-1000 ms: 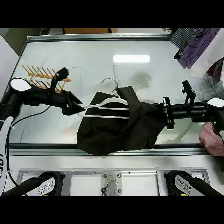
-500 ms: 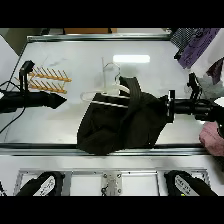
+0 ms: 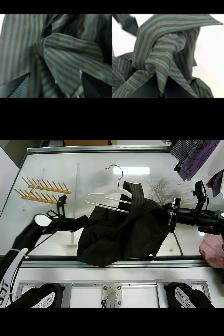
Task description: Fold the clothes and pants, and hang the long-sleeved shirts on hangers.
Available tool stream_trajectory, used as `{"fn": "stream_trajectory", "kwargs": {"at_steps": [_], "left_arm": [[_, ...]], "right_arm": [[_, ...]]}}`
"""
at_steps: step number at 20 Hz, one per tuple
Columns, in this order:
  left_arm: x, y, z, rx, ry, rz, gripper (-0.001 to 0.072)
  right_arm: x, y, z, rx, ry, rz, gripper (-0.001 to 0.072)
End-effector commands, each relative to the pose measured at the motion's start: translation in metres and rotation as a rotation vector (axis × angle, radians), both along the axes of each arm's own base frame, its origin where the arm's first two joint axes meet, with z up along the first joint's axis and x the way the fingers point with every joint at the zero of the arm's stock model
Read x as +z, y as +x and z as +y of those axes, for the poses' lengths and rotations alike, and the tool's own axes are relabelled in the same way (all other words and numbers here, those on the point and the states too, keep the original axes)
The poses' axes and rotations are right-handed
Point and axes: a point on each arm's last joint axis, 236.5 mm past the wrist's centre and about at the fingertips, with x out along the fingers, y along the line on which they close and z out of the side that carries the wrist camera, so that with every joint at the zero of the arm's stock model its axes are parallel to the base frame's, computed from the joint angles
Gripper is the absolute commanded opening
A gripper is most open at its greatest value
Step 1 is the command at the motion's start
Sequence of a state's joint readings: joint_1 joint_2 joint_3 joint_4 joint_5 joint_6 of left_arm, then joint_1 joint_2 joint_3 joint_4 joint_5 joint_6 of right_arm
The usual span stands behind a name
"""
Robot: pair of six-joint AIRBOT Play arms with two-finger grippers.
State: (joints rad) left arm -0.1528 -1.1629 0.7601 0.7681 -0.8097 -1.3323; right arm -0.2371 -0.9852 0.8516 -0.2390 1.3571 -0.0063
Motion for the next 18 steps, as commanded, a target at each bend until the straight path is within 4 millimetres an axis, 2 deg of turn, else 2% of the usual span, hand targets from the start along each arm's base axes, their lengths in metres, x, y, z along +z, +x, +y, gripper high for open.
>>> {"fn": "stream_trajectory", "kwargs": {"at_steps": [1, 4, 5, 6, 7, 8, 9, 12, 14, 16, 18], "left_arm": [[-0.035, 0.003, -0.026, 0.068, 0.0, 0.069, 0.0671], [-0.052, -0.008, -0.04, 0.039, 0.01, 0.114, 0.067], [-0.053, -0.008, -0.042, 0.04, 0.011, 0.114, 0.0647], [-0.052, -0.007, -0.043, 0.05, 0.008, 0.115, 0.0407], [-0.049, -0.003, -0.042, 0.058, 0.008, 0.095, 0.024], [-0.043, 0.001, -0.038, 0.071, 0.005, 0.073, 0.0085], [-0.035, 0.006, -0.031, 0.082, 0.003, 0.049, 0.0014], [-0.001, 0.022, 0.014, 0.152, 0.017, -0.034, 0.0013], [0.021, 0.025, 0.043, 0.208, 0.001, -0.056, 0.0013], [0.04, 0.024, 0.06, 0.197, -0.002, -0.072, 0.0013], [0.062, 0.028, 0.066, 0.16, -0.004, -0.095, 0.0013]], "right_arm": [[0.003, 0.0, 0.0, -0.01, 0.001, -0.003, 0.0012], [0.003, 0.0, 0.0, -0.012, 0.004, 0.003, 0.0012], [0.003, 0.0, 0.0, -0.013, 0.006, 0.01, 0.0012], [0.003, 0.0, 0.0, -0.013, 0.007, 0.01, 0.0012], [0.003, 0.0, 0.0, -0.016, 0.011, 0.02, 0.0011], [0.003, 0.0, -0.001, -0.021, 0.017, 0.034, 0.0011], [0.003, 0.0, -0.001, -0.024, 0.019, 0.047, 0.0012], [-0.001, -0.008, -0.003, -0.034, -0.025, 0.069, 0.0011], [-0.002, -0.016, -0.004, -0.046, -0.059, 0.088, 0.0011], [0.001, -0.026, -0.002, -0.029, -0.068, 0.102, 0.0011], [0.003, -0.038, 0.002, 0.006, -0.071, 0.11, 0.0011]]}}
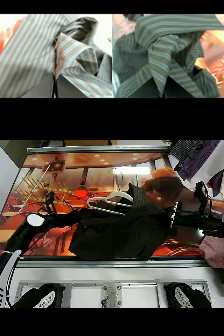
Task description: Fold the clothes and pants, and hang the long-sleeved shirts on hangers.
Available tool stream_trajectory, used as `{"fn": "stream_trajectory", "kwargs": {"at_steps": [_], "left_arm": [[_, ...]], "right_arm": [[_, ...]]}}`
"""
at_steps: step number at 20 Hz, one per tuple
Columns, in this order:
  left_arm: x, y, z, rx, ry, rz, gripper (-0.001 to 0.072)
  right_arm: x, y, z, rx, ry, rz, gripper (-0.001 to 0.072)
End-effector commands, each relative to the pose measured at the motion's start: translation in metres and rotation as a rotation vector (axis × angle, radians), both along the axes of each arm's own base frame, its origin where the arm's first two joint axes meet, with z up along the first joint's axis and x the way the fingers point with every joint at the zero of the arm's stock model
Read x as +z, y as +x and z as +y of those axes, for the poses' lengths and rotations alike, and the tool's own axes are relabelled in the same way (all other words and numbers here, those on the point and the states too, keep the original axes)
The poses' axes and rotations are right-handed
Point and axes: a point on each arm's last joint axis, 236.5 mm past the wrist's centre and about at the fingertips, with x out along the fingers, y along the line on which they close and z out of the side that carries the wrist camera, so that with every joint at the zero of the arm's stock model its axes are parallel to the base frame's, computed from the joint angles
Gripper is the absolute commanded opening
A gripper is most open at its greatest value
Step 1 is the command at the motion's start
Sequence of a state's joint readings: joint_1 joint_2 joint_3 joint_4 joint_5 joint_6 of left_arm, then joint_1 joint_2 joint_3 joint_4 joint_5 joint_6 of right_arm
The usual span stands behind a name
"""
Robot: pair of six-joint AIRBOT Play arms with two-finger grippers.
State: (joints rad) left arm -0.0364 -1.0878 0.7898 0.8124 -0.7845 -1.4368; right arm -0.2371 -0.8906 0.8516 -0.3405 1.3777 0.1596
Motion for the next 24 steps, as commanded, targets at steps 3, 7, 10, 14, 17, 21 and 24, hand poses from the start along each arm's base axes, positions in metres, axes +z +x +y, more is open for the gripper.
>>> {"fn": "stream_trajectory", "kwargs": {"at_steps": [3, 7, 10, 14, 17, 21, 24], "left_arm": [[0.072, 0.015, 0.022, -0.053, 0.019, -0.115, 0.0013], [0.1, 0.025, 0.044, -0.077, 0.17, -0.184, 0.0013], [0.087, 0.015, 0.036, -0.121, 0.156, -0.12, 0.0013], [0.053, 0.007, 0.014, -0.204, 0.14, -0.011, 0.0013], [0.039, 0.008, 0.006, -0.222, 0.134, 0.025, 0.0013], [0.037, 0.009, 0.005, -0.223, 0.127, 0.033, 0.0014], [0.049, 0.016, 0.006, -0.222, 0.135, 0.001, 0.0014]], "right_arm": [[0.0, -0.025, 0.005, 0.043, -0.023, 0.055, 0.0011], [0.009, -0.034, 0.008, 0.057, -0.028, 0.023, 0.0011], [0.021, -0.033, 0.008, 0.029, -0.023, -0.023, 0.0011], [0.049, -0.036, 0.014, 0.012, 0.044, -0.094, 0.001], [0.068, -0.035, 0.016, -0.02, 0.087, -0.147, 0.001], [0.058, -0.052, 0.021, 0.035, 0.071, -0.077, 0.001], [0.048, -0.052, 0.017, 0.026, 0.036, -0.049, 0.001]]}}
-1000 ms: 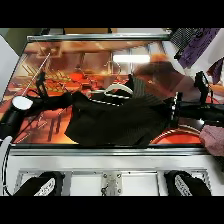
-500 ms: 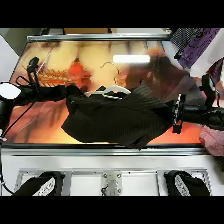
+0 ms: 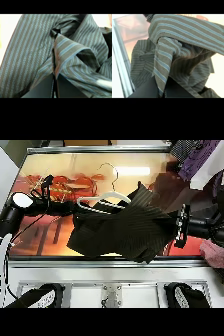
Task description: Fold the clothes and pants, and hang the long-sleeved shirts on hangers.
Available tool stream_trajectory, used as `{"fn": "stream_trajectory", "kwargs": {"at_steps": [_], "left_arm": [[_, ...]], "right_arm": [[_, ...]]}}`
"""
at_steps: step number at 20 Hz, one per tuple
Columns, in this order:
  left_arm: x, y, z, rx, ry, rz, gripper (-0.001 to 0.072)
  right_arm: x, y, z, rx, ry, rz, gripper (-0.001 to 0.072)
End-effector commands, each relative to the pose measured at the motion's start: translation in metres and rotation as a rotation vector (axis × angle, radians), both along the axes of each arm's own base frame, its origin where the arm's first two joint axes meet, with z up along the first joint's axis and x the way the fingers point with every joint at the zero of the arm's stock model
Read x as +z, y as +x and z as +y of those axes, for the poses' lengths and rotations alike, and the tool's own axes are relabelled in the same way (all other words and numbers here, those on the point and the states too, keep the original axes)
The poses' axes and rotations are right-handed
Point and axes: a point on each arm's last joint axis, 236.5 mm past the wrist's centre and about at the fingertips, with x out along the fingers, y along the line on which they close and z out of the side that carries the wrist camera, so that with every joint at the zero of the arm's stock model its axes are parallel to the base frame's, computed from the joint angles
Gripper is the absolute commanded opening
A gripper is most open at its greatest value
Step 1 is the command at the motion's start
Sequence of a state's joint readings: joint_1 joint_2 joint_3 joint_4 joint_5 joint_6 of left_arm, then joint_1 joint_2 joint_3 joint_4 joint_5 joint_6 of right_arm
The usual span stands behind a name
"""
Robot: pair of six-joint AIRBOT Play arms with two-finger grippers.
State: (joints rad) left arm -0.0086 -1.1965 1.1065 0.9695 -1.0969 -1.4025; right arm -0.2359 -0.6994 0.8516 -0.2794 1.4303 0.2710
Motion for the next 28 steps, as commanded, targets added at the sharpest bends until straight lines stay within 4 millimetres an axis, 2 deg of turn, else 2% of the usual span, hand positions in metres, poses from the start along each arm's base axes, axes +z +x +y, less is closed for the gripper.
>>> {"fn": "stream_trajectory", "kwargs": {"at_steps": [1, 5, 8, 11, 14, 16, 18, 20, 23, 26, 28], "left_arm": [[0.014, 0.008, 0.0, -0.004, 0.005, -0.036, 0.0014], [0.067, 0.027, -0.001, -0.017, 0.007, -0.156, 0.0014], [0.106, 0.035, -0.005, -0.052, 0.009, -0.217, 0.0014], [0.118, 0.039, -0.009, -0.109, 0.015, -0.195, 0.0014], [0.12, 0.041, -0.012, -0.164, 0.026, -0.153, 0.0013], [0.118, 0.042, -0.012, -0.187, 0.036, -0.129, 0.0013], [0.1, 0.042, -0.001, -0.193, 0.115, -0.088, 0.0013], [0.076, 0.038, 0.02, -0.174, 0.218, -0.006, 0.0013], [0.052, 0.028, 0.025, -0.185, 0.232, 0.109, 0.0014], [0.04, 0.025, 0.013, -0.225, 0.235, 0.145, 0.0014], [0.034, 0.025, 0.004, -0.245, 0.236, 0.153, 0.0014]], "right_arm": [[-0.015, -0.004, -0.003, -0.009, -0.044, 0.071, 0.001], [-0.05, -0.019, -0.013, 0.009, -0.164, 0.198, 0.001], [-0.055, -0.026, -0.014, 0.021, -0.185, 0.229, 0.001], [-0.055, -0.042, -0.007, 0.082, -0.185, 0.256, 0.001], [-0.055, -0.045, -0.004, 0.087, -0.19, 0.259, 0.001], [-0.053, -0.04, -0.005, 0.065, -0.188, 0.243, 0.001], [-0.052, -0.042, -0.005, 0.065, -0.19, 0.237, 0.001], [-0.048, -0.042, -0.004, 0.059, -0.186, 0.22, 0.0009], [-0.028, -0.031, -0.001, 0.001, -0.134, 0.138, 0.0009], [0.002, -0.029, 0.007, -0.006, -0.046, 0.041, 0.0009], [0.008, -0.03, 0.009, -0.008, -0.029, 0.026, 0.0008]]}}
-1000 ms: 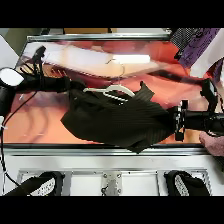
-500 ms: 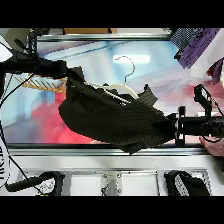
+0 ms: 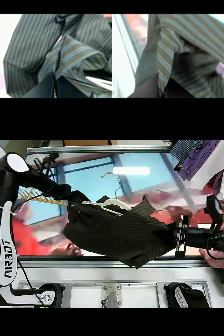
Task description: Fold the clothes and pants, and hang the long-sleeved shirts on hangers.
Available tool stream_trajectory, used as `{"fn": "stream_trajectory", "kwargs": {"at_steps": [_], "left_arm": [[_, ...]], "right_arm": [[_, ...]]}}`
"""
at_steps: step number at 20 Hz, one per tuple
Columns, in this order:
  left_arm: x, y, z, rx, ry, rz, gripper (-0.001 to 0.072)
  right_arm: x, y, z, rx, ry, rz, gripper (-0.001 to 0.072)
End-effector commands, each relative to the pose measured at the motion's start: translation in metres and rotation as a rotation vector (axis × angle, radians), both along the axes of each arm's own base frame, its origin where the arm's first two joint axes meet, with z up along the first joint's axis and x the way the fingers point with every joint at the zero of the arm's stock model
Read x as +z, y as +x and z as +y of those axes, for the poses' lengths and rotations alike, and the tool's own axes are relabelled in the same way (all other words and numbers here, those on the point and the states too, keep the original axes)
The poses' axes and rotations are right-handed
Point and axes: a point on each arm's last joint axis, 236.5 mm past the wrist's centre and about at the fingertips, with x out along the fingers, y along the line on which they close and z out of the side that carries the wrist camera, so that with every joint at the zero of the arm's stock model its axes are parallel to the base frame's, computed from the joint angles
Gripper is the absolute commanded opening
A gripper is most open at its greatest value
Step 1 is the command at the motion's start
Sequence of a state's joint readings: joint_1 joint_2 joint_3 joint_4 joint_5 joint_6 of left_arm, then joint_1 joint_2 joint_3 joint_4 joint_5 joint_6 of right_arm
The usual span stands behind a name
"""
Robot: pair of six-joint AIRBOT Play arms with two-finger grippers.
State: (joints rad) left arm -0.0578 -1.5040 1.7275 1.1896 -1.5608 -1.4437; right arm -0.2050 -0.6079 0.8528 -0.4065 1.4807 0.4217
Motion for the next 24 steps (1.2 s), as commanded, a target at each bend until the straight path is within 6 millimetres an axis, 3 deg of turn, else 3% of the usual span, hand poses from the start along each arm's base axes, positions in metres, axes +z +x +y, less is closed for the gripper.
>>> {"fn": "stream_trajectory", "kwargs": {"at_steps": [1, 5, 6, 7, 8, 11, 14, 17, 21, 24], "left_arm": [[-0.014, -0.004, -0.007, -0.026, 0.019, 0.044, 0.0014], [-0.014, 0.0, -0.007, -0.021, 0.018, 0.034, 0.0016], [-0.013, 0.0, -0.007, -0.021, 0.018, 0.033, 0.0107], [-0.013, 0.0, -0.007, -0.02, 0.018, 0.033, 0.0423], [-0.012, 0.003, -0.005, -0.005, 0.014, 0.025, 0.0588], [0.006, 0.012, 0.011, 0.13, -0.014, -0.013, 0.0588], [0.023, 0.008, 0.028, 0.216, -0.032, -0.051, 0.0587], [0.009, -0.009, 0.034, 0.306, -0.058, -0.059, 0.0587], [-0.028, -0.047, -0.012, 0.345, -0.248, 0.015, 0.0588], [-0.044, -0.053, -0.048, 0.423, -0.439, 0.041, 0.0588]], "right_arm": [[0.02, 0.002, 0.004, -0.015, 0.061, -0.058, 0.0009], [0.016, 0.003, 0.003, -0.021, 0.045, -0.051, 0.0009], [0.012, 0.004, 0.001, -0.027, 0.029, -0.041, 0.0009], [0.008, 0.005, -0.001, -0.033, 0.009, -0.037, 0.0009], [0.004, 0.005, -0.003, -0.037, -0.006, -0.034, 0.0009], [-0.001, 0.007, -0.006, -0.058, -0.021, -0.006, 0.0009], [-0.003, 0.014, -0.011, -0.101, -0.024, 0.009, 0.0009], [0.003, 0.03, -0.017, -0.174, -0.004, -0.013, 0.0009], [0.007, 0.04, -0.022, -0.219, 0.005, -0.037, 0.001], [0.008, 0.042, -0.023, -0.228, 0.007, -0.041, 0.001]]}}
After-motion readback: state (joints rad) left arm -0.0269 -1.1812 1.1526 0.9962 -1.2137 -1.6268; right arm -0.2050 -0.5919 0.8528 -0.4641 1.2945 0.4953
